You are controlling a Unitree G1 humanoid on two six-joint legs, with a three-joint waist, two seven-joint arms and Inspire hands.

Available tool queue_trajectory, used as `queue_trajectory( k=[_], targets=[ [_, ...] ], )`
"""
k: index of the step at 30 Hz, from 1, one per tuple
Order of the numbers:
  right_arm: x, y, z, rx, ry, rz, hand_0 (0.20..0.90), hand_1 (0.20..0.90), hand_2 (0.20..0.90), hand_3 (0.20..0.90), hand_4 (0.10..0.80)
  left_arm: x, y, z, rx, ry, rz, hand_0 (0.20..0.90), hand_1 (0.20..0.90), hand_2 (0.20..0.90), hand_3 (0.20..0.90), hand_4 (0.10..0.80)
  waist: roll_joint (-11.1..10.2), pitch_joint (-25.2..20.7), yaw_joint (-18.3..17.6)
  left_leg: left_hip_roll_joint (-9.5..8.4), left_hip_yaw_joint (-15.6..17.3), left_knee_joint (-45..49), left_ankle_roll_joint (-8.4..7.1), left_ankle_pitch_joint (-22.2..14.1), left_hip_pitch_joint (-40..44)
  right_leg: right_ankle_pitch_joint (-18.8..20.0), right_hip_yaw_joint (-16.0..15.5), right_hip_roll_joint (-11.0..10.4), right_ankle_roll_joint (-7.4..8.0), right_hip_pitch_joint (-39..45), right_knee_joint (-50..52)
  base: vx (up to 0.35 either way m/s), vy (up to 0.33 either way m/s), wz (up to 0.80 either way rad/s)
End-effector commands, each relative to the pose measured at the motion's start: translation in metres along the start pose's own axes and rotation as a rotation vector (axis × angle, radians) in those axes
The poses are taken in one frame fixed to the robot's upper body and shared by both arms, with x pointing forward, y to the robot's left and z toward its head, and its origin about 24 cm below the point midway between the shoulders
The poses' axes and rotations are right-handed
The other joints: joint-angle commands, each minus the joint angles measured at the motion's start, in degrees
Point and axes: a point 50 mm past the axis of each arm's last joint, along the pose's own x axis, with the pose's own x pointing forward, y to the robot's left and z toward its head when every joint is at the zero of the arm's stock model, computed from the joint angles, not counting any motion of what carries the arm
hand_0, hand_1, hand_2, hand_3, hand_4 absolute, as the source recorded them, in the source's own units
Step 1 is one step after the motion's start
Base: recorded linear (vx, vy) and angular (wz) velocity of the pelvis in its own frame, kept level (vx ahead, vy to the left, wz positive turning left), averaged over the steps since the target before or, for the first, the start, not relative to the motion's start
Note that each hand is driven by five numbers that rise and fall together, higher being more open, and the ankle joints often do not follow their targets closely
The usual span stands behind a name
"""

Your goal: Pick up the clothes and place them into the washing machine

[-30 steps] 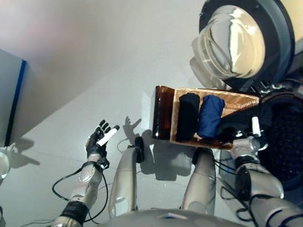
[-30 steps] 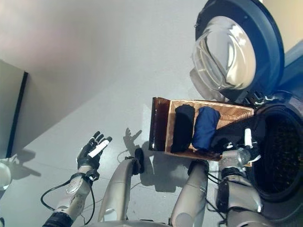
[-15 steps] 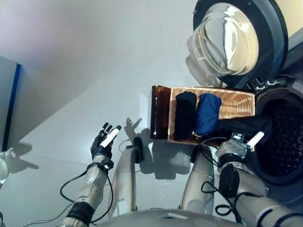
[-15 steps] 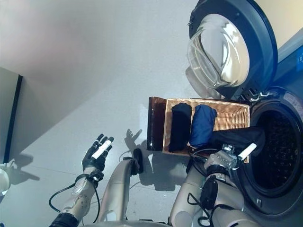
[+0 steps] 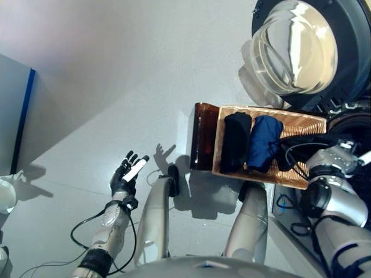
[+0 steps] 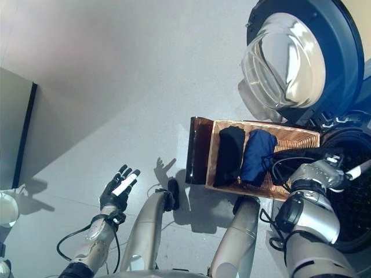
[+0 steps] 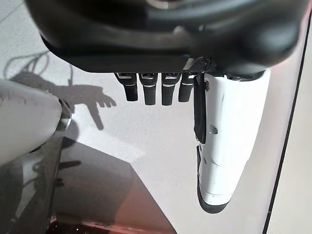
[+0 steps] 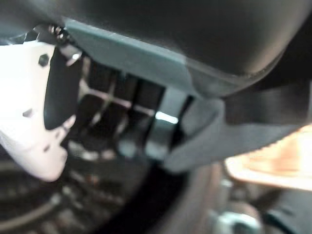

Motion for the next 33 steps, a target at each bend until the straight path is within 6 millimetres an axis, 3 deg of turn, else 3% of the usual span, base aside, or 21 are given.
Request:
queue_trajectory(
  k=[1,5,7,11,13,15,18,23,28,29,30,33],
  targets=[
    [0.009,0.030,0.045,0.020,-0.193,0.040,0.200,0.200,0.200,0.200,0.300,-0.003,0.012,0.014,0.042,-0.077,0.016,0.900,0.900,0.900,0.900,0.800,1.2,-3.9,-0.6,5.10,-5.4,-2.9,-7.41,1.2,2.7,3.4,2.6,-1.5,0.56,2.5,-2.0,0.000,0.000,0.00],
    [0.013,0.036,0.063,0.016,-0.246,0.013,0.200,0.200,0.200,0.200,0.300,-0.004,0.015,0.013,0.047,-0.070,0.025,0.900,0.900,0.900,0.900,0.800,1.5,-4.2,-0.8,5.10,-5.2,-2.8,-7.48,1.0,2.6,3.2,2.7,-1.6,0.63,2.6,-2.0,0.000,0.000,0.00],
    [0.016,0.041,0.081,0.012,-0.298,-0.006,0.200,0.200,0.200,0.200,0.300,-0.006,0.019,0.011,0.051,-0.066,0.035,0.900,0.900,0.900,0.900,0.800,1.7,-4.3,-1.0,5.19,-5.3,-2.9,-7.51,1.0,2.6,3.2,2.9,-1.7,0.70,2.4,-1.9,0.000,0.000,0.00],
    [0.015,0.065,0.113,0.021,-0.387,0.018,0.200,0.200,0.200,0.200,0.300,-0.011,0.025,0.009,0.064,-0.057,0.047,0.900,0.900,0.900,0.900,0.800,1.9,-4.6,-1.9,5.45,-5.2,-2.9,-7.72,1.0,2.4,2.8,3.4,-1.4,0.58,2.0,-1.7,0.000,0.000,0.00],
    [0.014,0.070,0.120,0.007,-0.418,0.013,0.200,0.200,0.200,0.200,0.300,-0.012,0.025,0.009,0.061,-0.059,0.044,0.900,0.900,0.900,0.900,0.800,2.1,-4.8,-1.6,5.43,-5.2,-2.8,-7.76,0.9,2.3,2.6,3.5,-1.4,0.50,1.8,-1.4,0.000,0.000,0.00],
    [0.008,0.094,0.140,0.016,-0.467,0.083,0.200,0.200,0.200,0.200,0.300,-0.015,0.029,0.008,0.061,-0.057,0.049,0.900,0.900,0.900,0.900,0.800,2.1,-5.0,-2.0,5.58,-5.2,-2.8,-8.04,1.0,2.0,2.5,3.6,-1.3,0.53,1.4,-1.2,0.000,0.000,0.00],
    [0.001,0.110,0.152,0.028,-0.501,0.119,0.200,0.200,0.200,0.200,0.300,-0.016,0.029,0.008,0.061,-0.059,0.044,0.900,0.900,0.900,0.900,0.800,2.4,-5.3,-2.0,5.64,-5.2,-3.0,-8.16,1.1,1.9,2.4,3.8,-1.3,0.54,1.0,-1.0,0.003,0.002,0.02],
    [-0.007,0.128,0.162,0.017,-0.548,0.166,0.200,0.200,0.200,0.200,0.300,-0.016,0.026,0.009,0.060,-0.066,0.031,0.900,0.900,0.900,0.900,0.800,2.4,-5.2,-2.2,6.04,-5.1,-2.6,-8.21,1.1,1.6,2.0,4.4,-1.0,0.45,0.1,-0.1,0.001,-0.006,-0.08],
    [0.000,0.113,0.148,-0.072,-0.529,0.130,0.200,0.200,0.200,0.200,0.300,-0.014,0.025,0.010,0.056,-0.073,0.037,0.900,0.900,0.900,0.900,0.800,2.6,-5.0,-2.4,6.17,-5.0,-2.2,-8.21,1.1,1.3,1.7,4.4,-0.8,0.28,-0.1,0.3,-0.003,-0.006,-0.02],
    [0.003,0.108,0.144,-0.107,-0.518,0.122,0.636,0.636,0.636,0.636,0.612,-0.013,0.025,0.010,0.052,-0.076,0.039,0.900,0.900,0.900,0.900,0.800,2.6,-4.9,-2.3,6.16,-5.0,-2.1,-8.16,1.1,1.4,1.7,4.3,-0.8,0.20,-0.1,0.4,0.000,0.000,0.00],
    [0.004,0.105,0.141,-0.122,-0.508,0.119,0.900,0.900,0.900,0.900,0.800,-0.013,0.025,0.010,0.053,-0.078,0.042,0.900,0.900,0.900,0.900,0.800,2.6,-4.9,-2.2,6.15,-4.9,-2.2,-8.16,1.1,1.4,1.7,4.2,-0.7,0.17,-0.1,0.4,0.000,0.000,0.00],
    [0.008,0.100,0.130,-0.182,-0.467,0.132,0.900,0.900,0.900,0.900,0.800,-0.013,0.026,0.011,0.048,-0.086,0.048,0.900,0.900,0.900,0.900,0.800,2.7,-4.9,-2.0,6.15,-4.8,-2.2,-8.01,1.1,1.5,1.8,4.3,-0.7,0.12,-0.3,0.6,0.000,0.000,0.00]
  ],
)
